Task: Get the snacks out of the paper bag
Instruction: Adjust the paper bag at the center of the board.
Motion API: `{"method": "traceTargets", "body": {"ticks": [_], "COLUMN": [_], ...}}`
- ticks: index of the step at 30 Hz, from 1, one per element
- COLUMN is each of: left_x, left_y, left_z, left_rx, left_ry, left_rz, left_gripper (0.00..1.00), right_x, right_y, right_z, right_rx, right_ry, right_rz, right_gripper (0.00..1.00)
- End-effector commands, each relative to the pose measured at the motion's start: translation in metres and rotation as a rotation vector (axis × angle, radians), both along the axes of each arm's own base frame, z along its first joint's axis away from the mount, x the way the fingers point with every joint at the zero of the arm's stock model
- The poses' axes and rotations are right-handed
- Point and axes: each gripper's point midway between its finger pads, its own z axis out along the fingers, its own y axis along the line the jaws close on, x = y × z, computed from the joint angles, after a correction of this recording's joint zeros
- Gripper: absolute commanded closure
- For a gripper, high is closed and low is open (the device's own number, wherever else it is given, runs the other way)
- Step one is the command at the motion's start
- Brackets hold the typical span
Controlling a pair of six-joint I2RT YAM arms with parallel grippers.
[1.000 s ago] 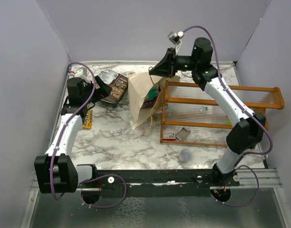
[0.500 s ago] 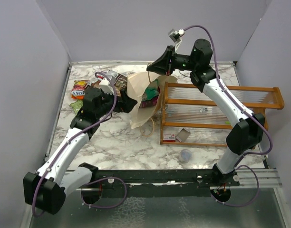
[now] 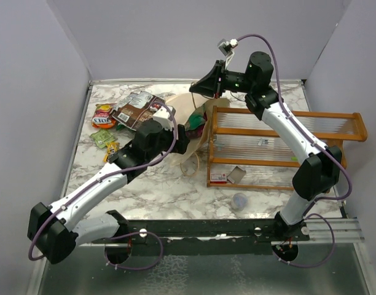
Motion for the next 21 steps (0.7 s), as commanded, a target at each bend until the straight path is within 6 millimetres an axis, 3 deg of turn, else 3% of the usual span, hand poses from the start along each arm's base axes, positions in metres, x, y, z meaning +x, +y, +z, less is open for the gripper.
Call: {"method": "traceTargets", "body": {"ticks": [1,7,11,15,21], "left_x": [0.028,0.052,0.074,0.095,0.129], "left_y": [0.021,0.008,0.006,-0.007,-0.023], "left_z": [0.003,0.004,0.012,0.027,0.036], "left_rx": [0.145,0.159,0.196,0.198,0.210], "left_ry": [-0.056,-0.066,-0.091,-0.133,-0.172], "left_rz": [0.197,0.226,0.290,0.292,0.292], "left_gripper": [0.24,0.37,0.48,0.49,0.50], "right_x": [0.002,0.026,0.042,0.048,0.042], "right_y": [-0.008,-0.035,-0.061,-0.085,-0.105], "right_z": [0.031,0.047,0.047,0.042,0.043], "right_rx": [0.003,-0.046,-0.067,-0.077,-0.081], "right_ry": [-0.105,-0.206,-0.199,-0.195,-0.229], "right_rz": [-0.097,-0.351,-0.507,-0.619,-0.714], "right_gripper": [0.99,0.99,0.99,0.99,0.99]}}
